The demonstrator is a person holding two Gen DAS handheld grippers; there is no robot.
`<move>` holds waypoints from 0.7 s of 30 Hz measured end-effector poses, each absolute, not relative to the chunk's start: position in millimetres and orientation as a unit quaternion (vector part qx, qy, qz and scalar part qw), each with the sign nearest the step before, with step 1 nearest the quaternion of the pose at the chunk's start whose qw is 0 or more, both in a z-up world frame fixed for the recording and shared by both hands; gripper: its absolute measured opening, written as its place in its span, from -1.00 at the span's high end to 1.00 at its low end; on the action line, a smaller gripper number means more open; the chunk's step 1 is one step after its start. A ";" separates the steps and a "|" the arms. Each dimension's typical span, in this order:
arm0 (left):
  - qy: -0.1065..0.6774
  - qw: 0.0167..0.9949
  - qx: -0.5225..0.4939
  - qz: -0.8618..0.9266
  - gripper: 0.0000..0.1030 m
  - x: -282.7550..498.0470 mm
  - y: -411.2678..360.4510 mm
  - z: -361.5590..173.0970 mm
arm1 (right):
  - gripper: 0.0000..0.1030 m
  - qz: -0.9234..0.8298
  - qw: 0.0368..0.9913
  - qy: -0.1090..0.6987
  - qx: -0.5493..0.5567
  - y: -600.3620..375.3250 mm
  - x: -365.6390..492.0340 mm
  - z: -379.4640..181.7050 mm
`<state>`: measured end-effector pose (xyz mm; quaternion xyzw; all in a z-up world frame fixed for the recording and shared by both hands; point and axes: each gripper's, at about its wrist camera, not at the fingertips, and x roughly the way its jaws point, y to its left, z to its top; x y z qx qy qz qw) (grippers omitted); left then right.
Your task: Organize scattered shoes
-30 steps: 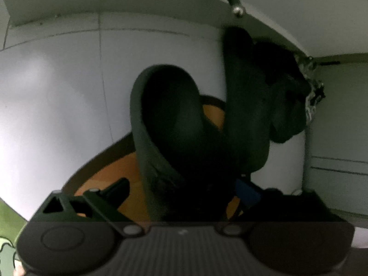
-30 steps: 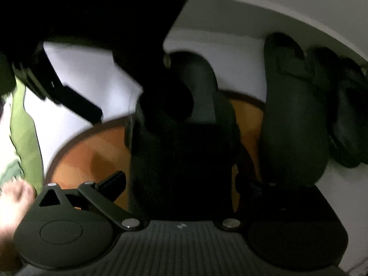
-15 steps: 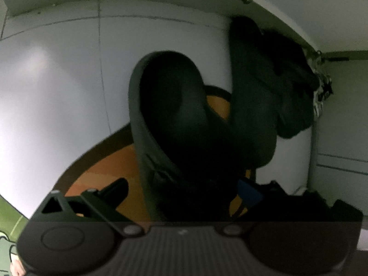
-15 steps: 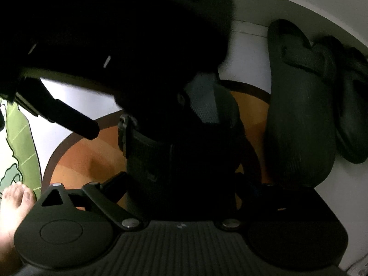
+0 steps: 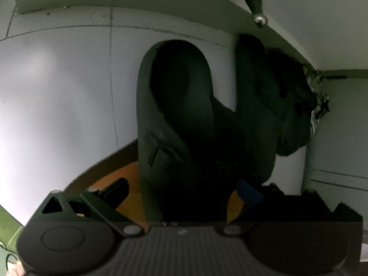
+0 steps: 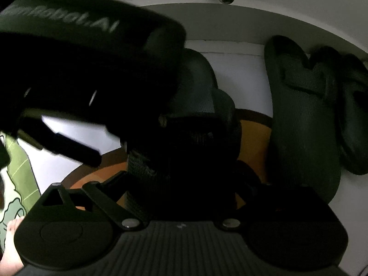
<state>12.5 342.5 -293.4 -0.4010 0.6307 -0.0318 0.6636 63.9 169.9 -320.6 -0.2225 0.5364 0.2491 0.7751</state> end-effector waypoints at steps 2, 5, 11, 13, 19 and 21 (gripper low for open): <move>0.627 0.661 -0.408 -0.051 -0.88 13.9 338.7 -296.2 | -0.94 0.248 0.772 0.544 -0.217 169.0 66.1 -318.0; 0.618 0.673 -0.399 -0.067 -0.85 16.1 333.7 -296.3 | -0.93 0.248 0.770 0.547 -0.215 155.3 67.4 -310.2; 0.600 0.689 -0.399 -0.077 -0.60 24.0 330.8 -294.9 | -0.82 0.241 0.773 0.541 -0.226 166.9 78.7 -298.9; 0.595 0.688 -0.406 -0.087 -0.47 29.2 330.0 -296.8 | -0.82 0.208 0.789 0.528 -0.233 165.3 88.1 -292.9; 0.580 0.685 -0.426 -0.118 -0.60 44.7 327.9 -302.6 | -0.79 0.206 0.797 0.523 -0.218 145.5 110.2 -282.4; 0.572 0.695 -0.420 -0.118 -0.60 47.3 327.0 -300.6 | -0.77 0.202 0.804 0.517 -0.215 149.3 96.3 -286.2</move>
